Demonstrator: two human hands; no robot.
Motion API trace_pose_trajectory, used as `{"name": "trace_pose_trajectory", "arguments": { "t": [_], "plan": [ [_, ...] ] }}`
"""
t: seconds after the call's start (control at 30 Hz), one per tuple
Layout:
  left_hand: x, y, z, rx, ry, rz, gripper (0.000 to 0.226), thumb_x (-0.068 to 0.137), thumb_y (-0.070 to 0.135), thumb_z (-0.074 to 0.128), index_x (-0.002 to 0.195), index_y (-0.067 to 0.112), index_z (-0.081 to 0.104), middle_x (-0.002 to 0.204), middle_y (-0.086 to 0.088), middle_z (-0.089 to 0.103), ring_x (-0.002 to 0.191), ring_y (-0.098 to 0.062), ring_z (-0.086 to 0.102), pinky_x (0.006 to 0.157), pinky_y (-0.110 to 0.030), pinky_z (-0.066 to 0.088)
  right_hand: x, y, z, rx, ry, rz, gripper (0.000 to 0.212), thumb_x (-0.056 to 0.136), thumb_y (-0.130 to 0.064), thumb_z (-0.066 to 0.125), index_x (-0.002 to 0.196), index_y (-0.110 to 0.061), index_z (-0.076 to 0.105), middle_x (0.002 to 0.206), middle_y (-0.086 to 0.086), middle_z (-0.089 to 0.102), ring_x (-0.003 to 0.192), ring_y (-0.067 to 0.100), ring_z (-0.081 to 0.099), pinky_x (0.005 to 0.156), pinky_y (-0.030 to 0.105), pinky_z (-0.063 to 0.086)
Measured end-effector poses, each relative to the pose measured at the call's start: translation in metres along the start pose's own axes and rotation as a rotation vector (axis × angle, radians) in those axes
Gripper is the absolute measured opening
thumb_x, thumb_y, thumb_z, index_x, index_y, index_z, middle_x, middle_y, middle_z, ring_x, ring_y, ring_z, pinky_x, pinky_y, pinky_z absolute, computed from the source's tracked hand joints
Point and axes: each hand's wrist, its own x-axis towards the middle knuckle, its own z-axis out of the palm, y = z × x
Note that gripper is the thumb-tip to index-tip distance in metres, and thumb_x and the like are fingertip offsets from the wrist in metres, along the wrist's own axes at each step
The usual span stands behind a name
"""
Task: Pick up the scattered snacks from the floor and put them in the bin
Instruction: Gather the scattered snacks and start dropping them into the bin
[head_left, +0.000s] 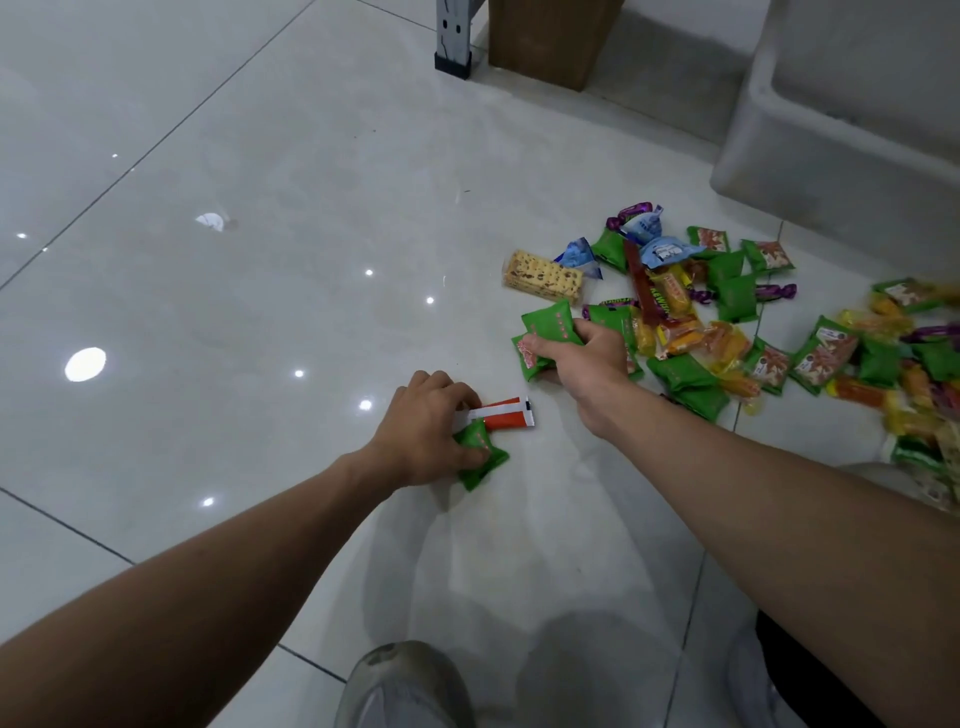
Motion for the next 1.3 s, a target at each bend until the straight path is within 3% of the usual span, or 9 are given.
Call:
{"name": "trace_pose_trajectory", "arguments": {
  "t": [0.27,0.43,0.73,0.8,0.93,1.07,1.17,1.3],
  "plan": [
    [0.008,0.003,-0.013,-0.230,-0.061,-0.176,0.049,0.071,0.034,0.081,0.110,0.021,0.054,0.104,0.004,0.055,0.094,-0.015,0.051,0.075,-0.025,0.046,0.003,-0.003,-0.001,0.047,-0.004,0.028,0.017,0.070,-0.011,0.083,0.076,-0.021,0.071,0.084,0.002,0.074,0.088,0.023,0.070,0.084,0.046,0.057],
    [0.010,0.003,-0.022,-0.386,-0.080,-0.267,0.060,0.072,0.027,0.082,0.124,0.021,0.052,0.108,0.003,0.056,0.097,-0.015,0.055,0.080,-0.024,0.049,0.005,-0.010,0.002,0.073,-0.006,0.014,0.023,0.070,-0.010,0.083,0.078,-0.026,0.069,0.088,-0.001,0.074,0.088,0.021,0.070,0.084,0.045,0.057],
    [0.020,0.003,-0.027,-0.415,-0.045,-0.293,0.042,0.074,0.023,0.080,0.110,0.020,0.058,0.107,0.001,0.058,0.095,-0.015,0.055,0.076,-0.024,0.051,0.009,-0.028,0.003,0.150,0.029,-0.023,0.049,0.069,-0.005,0.083,0.111,-0.015,0.061,0.103,0.002,0.069,0.092,0.020,0.069,0.082,0.044,0.058],
    [0.023,0.004,-0.028,-0.442,-0.061,-0.282,0.042,0.074,0.020,0.080,0.107,0.022,0.053,0.109,0.001,0.057,0.096,-0.017,0.056,0.075,-0.025,0.051,0.010,-0.031,0.000,0.176,0.036,-0.019,0.048,0.070,-0.004,0.083,0.108,-0.019,0.059,0.105,0.004,0.068,0.093,0.022,0.068,0.080,0.044,0.059],
    [0.029,0.007,-0.032,-0.518,-0.088,-0.260,0.050,0.075,0.015,0.079,0.113,0.027,0.049,0.116,-0.004,0.056,0.100,-0.022,0.057,0.079,-0.032,0.055,0.011,-0.035,-0.005,0.178,-0.012,-0.026,0.026,0.074,-0.001,0.079,0.090,-0.019,0.068,0.094,0.006,0.073,0.089,0.024,0.071,0.079,0.043,0.059],
    [0.038,0.015,-0.043,-0.698,-0.045,-0.249,0.057,0.075,0.013,0.080,0.119,0.034,0.051,0.116,-0.004,0.057,0.100,-0.026,0.059,0.051,-0.030,0.053,0.013,-0.040,-0.011,0.208,-0.010,-0.019,0.022,0.074,0.001,0.078,0.088,-0.014,0.070,0.092,0.009,0.073,0.090,0.026,0.071,0.078,0.041,0.059],
    [0.048,0.027,-0.053,-0.804,0.029,-0.218,0.057,0.071,0.011,0.082,0.116,0.034,0.056,0.111,-0.006,0.061,0.095,-0.028,0.062,0.063,-0.052,0.058,0.013,-0.052,-0.020,0.228,0.004,-0.027,0.021,0.074,0.001,0.077,0.089,-0.012,0.069,0.091,0.008,0.073,0.086,0.023,0.071,0.075,0.037,0.060],
    [0.069,0.053,-0.074,-0.918,0.111,-0.178,0.057,0.070,0.004,0.082,0.114,0.031,0.059,0.108,-0.012,0.063,0.094,-0.032,0.064,0.072,-0.051,0.059,0.019,-0.078,-0.043,0.273,0.026,-0.023,0.017,0.076,0.000,0.076,0.083,-0.012,0.067,0.085,0.005,0.073,0.073,0.017,0.072,0.062,0.029,0.058]
  ]
}}
